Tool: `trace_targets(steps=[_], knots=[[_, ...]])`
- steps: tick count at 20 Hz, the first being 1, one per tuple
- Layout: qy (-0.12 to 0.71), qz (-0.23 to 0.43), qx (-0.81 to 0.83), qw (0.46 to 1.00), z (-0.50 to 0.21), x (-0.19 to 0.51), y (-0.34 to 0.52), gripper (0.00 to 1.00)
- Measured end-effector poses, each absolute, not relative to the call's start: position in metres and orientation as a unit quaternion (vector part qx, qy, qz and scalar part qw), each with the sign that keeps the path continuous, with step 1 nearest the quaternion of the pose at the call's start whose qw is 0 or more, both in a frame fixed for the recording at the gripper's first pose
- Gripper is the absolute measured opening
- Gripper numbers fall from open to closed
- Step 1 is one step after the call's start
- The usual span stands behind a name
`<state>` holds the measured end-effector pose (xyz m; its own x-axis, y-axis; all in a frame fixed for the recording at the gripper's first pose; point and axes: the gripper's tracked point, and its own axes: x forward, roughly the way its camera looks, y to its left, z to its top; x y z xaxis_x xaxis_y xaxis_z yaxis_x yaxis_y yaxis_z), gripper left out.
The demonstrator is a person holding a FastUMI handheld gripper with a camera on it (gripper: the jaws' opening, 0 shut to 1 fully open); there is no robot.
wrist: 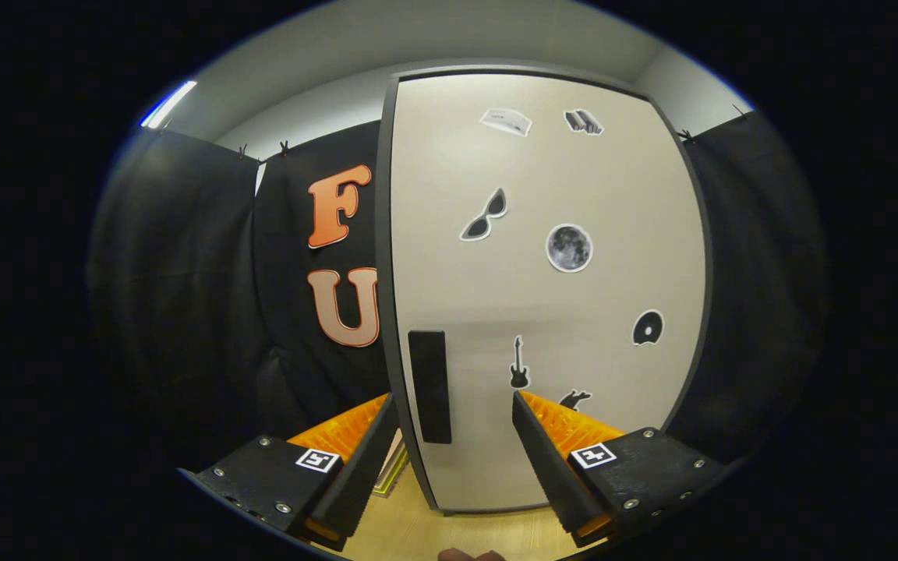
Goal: Open the shoe cabinet door, grab the shoes and put them into the shoe cabinet, then close the shoe cabinet door.
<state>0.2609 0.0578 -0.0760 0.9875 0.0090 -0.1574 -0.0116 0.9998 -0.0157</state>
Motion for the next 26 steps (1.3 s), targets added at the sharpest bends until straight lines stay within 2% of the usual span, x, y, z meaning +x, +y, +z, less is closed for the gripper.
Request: trace_targets(steps=[11,26], knots=[[0.058,-0.031,-0.032,0.997,-0.026,0.13,0.027,0.93],[0.003,-0.02,0.014,1.0,0.034,0.002,-0.054,0.92]])
